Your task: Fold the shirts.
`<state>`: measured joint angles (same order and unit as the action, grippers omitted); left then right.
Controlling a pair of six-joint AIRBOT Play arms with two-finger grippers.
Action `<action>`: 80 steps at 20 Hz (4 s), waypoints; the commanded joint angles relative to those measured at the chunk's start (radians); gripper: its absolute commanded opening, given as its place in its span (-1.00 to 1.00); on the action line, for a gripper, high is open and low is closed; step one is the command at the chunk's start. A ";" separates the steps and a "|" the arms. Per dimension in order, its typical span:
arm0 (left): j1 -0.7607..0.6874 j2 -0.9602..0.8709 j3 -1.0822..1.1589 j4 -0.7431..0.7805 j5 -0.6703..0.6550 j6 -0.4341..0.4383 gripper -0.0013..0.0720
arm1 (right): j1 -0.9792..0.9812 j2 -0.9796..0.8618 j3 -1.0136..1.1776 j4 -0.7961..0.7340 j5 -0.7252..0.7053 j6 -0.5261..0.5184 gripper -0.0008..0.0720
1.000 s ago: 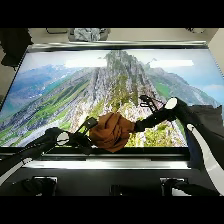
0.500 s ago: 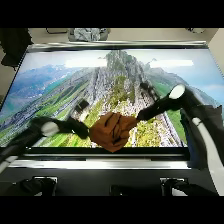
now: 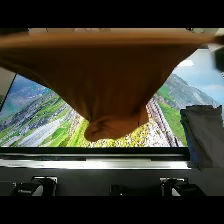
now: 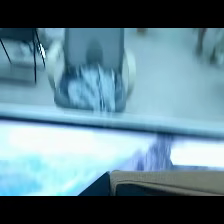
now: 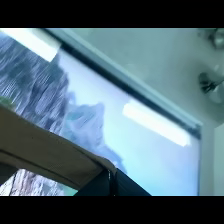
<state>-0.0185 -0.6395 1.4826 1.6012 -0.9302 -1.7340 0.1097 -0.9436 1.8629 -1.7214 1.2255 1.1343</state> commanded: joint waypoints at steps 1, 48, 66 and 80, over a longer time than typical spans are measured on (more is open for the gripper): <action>0.054 0.113 0.051 -0.094 0.159 -0.073 -0.90 | -0.001 0.122 0.053 -0.105 -0.078 0.061 -0.89; 0.121 -0.996 0.050 -0.405 -0.259 0.247 -0.89 | -0.385 -0.655 -0.192 0.481 0.589 -0.114 0.74; 0.123 -1.018 0.051 -0.405 -0.256 0.299 -0.89 | -0.196 -0.442 -1.130 0.881 -0.180 0.008 -0.37; 0.017 -1.011 -0.135 -0.518 -0.526 0.438 -0.89 | -0.353 -0.595 -0.601 0.639 -0.444 0.115 -0.88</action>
<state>0.0479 -1.6482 1.4303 1.1431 -1.4300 -1.3231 -0.2329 -1.4673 1.2213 -1.0637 0.7654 1.2045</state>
